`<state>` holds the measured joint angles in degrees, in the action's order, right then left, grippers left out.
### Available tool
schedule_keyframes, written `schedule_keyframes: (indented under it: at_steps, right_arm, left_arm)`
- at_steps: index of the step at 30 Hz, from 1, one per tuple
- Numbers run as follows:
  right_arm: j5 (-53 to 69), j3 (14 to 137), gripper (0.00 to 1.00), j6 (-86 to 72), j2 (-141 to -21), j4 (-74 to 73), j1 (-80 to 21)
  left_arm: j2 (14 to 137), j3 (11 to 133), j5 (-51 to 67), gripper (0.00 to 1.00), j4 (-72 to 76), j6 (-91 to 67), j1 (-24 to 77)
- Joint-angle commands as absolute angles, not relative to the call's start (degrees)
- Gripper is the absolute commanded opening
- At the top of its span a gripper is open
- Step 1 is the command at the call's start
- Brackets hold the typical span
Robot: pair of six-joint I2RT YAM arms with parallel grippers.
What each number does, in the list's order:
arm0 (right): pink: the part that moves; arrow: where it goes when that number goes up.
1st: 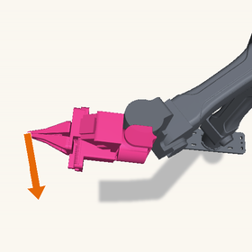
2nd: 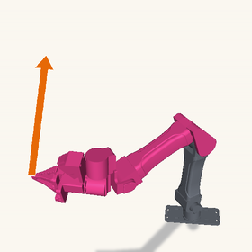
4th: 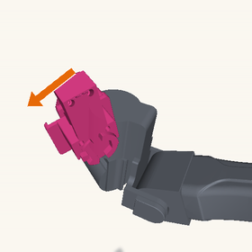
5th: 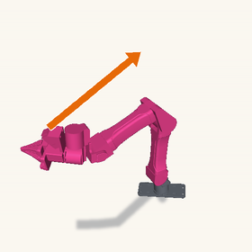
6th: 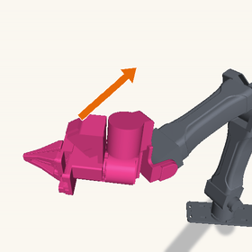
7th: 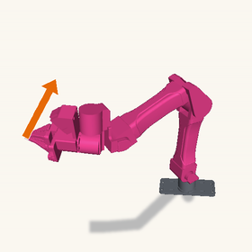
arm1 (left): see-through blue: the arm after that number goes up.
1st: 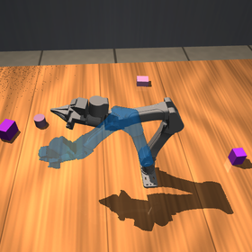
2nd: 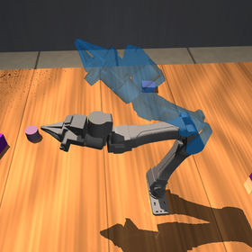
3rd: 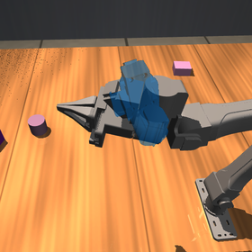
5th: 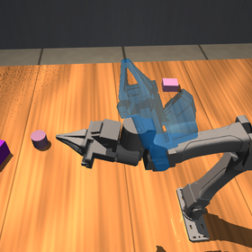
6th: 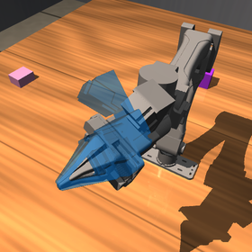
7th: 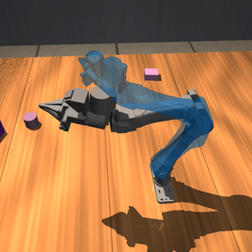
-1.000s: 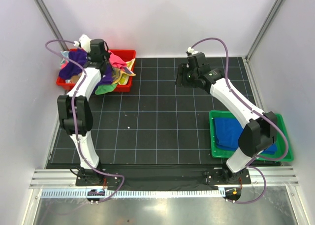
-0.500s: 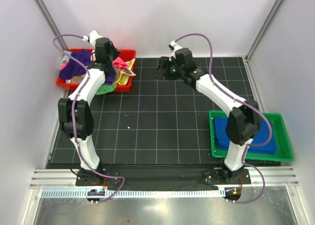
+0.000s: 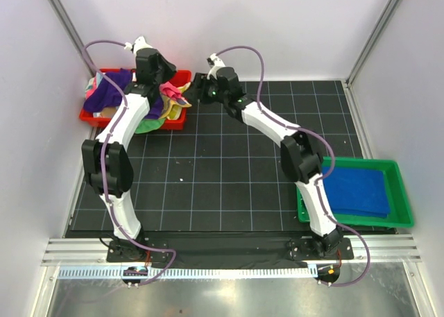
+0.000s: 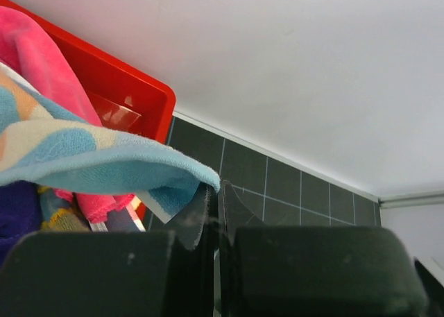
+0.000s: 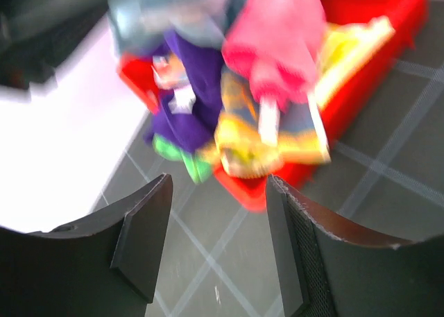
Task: Fold and stack the towels
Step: Grab crumpled towel
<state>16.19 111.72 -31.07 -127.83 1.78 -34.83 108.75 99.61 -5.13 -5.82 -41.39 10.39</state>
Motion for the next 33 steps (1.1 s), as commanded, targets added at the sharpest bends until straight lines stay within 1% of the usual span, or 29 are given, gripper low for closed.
schedule_keyframes:
  at_steps: [1, 4, 6, 10, 19, 23, 30, 33]
  right_arm:
    - [16.6, 122.1, 0.63, -33.5, -133.9, 10.6, -35.9]
    - [15.9, 128.8, 0.64, -35.3, -139.6, 12.6, -36.3]
    - [14.8, 133.3, 0.65, -35.9, -143.2, 13.8, -36.8]
    - [12.0, 138.4, 0.66, -35.3, -146.9, 15.1, -38.2]
    - [3.4, 139.9, 0.68, -34.4, -149.4, 20.7, -40.0]
    - [2.0, 140.3, 0.68, -35.1, -149.7, 23.8, -40.1]
    - [1.8, 134.4, 0.66, -40.8, -147.7, 33.0, -40.5]
    - [0.8, 135.5, 0.65, -41.7, -148.6, 32.9, -40.6]
  left_arm:
    - [106.5, 101.8, -1.1, 0.00, -7.2, -41.0, 10.7]
    - [106.1, 101.7, -0.2, 0.00, -8.9, -40.9, 10.9]
    - [105.8, 101.8, 3.2, 0.00, -9.3, -41.0, 11.3]
    - [105.9, 102.7, 5.0, 0.00, -10.9, -41.6, 12.1]
    - [104.1, 102.4, 8.3, 0.00, -12.7, -41.9, 13.9]
    - [102.7, 101.3, 10.4, 0.00, -13.6, -42.7, 13.9]
    - [99.8, 100.6, 12.4, 0.00, -13.4, -43.7, 13.9]
    - [100.1, 101.3, 14.2, 0.00, -13.8, -43.9, 13.9]
